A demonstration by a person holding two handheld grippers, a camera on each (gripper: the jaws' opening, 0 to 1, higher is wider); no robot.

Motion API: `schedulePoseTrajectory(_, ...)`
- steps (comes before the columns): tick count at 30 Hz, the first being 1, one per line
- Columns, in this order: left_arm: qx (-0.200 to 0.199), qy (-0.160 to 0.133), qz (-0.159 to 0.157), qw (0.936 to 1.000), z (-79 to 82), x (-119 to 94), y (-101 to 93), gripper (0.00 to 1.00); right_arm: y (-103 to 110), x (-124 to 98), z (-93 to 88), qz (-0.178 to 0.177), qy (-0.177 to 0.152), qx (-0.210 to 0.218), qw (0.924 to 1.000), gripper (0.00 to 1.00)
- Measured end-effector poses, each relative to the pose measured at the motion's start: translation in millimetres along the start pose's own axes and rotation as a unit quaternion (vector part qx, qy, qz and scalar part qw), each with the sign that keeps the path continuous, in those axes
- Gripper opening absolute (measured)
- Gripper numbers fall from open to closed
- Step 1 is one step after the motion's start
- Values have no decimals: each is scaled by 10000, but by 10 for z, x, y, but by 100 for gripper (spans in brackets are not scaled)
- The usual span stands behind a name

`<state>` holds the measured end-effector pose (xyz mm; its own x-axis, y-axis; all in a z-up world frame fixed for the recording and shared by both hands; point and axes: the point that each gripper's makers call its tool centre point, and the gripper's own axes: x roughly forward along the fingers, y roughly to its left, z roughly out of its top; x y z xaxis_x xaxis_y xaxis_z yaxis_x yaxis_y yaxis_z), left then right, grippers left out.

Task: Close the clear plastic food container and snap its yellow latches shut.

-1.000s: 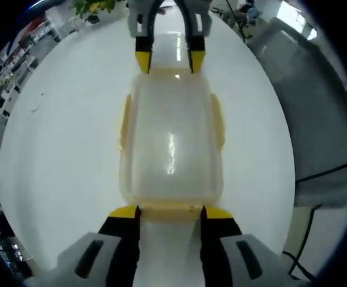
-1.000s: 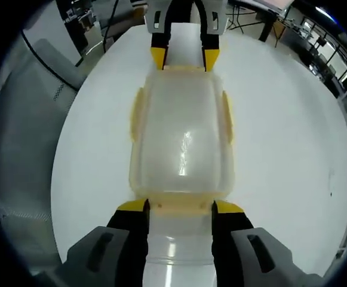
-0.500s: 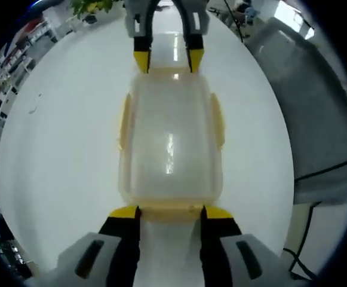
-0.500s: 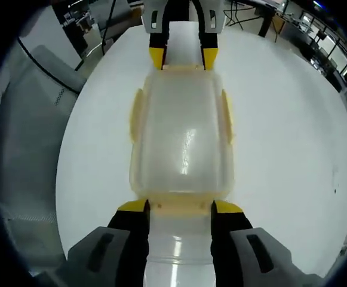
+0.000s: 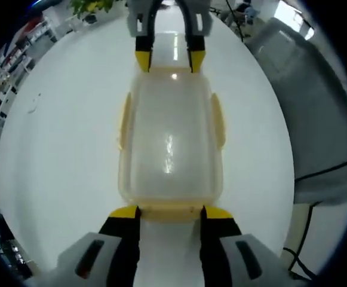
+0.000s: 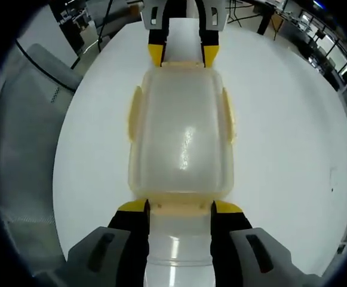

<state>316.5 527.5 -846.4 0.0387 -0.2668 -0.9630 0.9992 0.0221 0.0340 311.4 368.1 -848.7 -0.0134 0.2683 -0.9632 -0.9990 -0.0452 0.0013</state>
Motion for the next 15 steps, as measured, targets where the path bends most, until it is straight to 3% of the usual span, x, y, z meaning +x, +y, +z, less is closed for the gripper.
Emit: schedulePoseTrajectory(15,52,19,7,10000,-12,-16,17,34,24,-8,7,21,-22,51,10000,36)
